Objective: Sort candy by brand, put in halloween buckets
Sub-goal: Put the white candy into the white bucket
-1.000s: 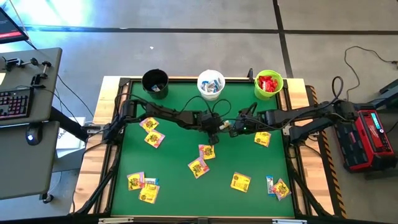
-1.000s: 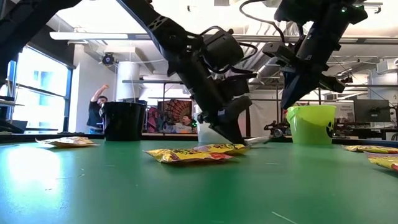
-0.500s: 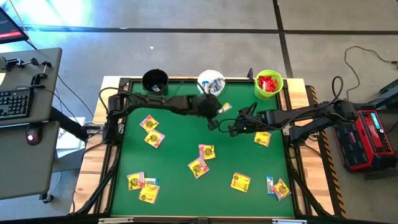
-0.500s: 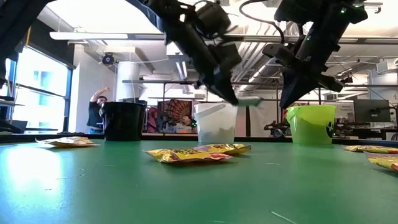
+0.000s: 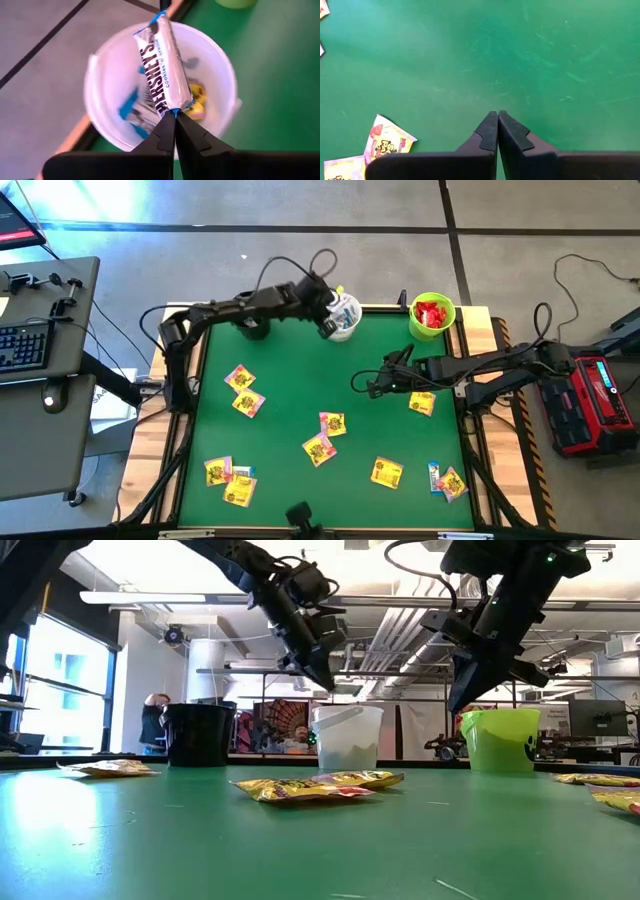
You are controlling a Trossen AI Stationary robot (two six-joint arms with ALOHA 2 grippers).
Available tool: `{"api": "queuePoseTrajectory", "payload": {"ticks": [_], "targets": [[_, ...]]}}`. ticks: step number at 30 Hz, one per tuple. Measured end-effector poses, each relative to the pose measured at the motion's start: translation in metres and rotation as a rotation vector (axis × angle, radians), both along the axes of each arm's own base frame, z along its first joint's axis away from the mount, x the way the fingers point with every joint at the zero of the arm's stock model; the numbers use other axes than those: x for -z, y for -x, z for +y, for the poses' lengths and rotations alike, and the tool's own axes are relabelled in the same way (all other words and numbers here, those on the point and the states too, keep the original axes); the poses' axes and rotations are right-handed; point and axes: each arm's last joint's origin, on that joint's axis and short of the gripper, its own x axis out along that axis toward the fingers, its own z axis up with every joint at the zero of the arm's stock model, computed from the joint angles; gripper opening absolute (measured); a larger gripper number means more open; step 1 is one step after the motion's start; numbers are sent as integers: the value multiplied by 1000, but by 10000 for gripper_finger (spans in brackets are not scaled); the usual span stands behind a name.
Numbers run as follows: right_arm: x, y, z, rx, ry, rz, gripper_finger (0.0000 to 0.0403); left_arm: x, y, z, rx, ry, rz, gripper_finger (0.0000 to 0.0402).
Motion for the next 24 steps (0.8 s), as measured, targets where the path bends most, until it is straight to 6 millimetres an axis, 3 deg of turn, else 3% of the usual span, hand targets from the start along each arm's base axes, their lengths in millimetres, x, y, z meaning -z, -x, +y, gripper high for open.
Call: {"api": "queuePoseTrajectory", "payload": {"ticks": [9, 17, 24], "targets": [[-1, -1, 0, 26, -6, -25, 0, -15, 5, 21, 100, 10, 28, 0], [-1, -2, 0, 32, -2, -32, 0, -10, -15, 34, 190, 88, 184, 0], [-1, -2, 0, 38, -6, -35, 0, 2, -21, 43, 223, 157, 247, 0]]}}
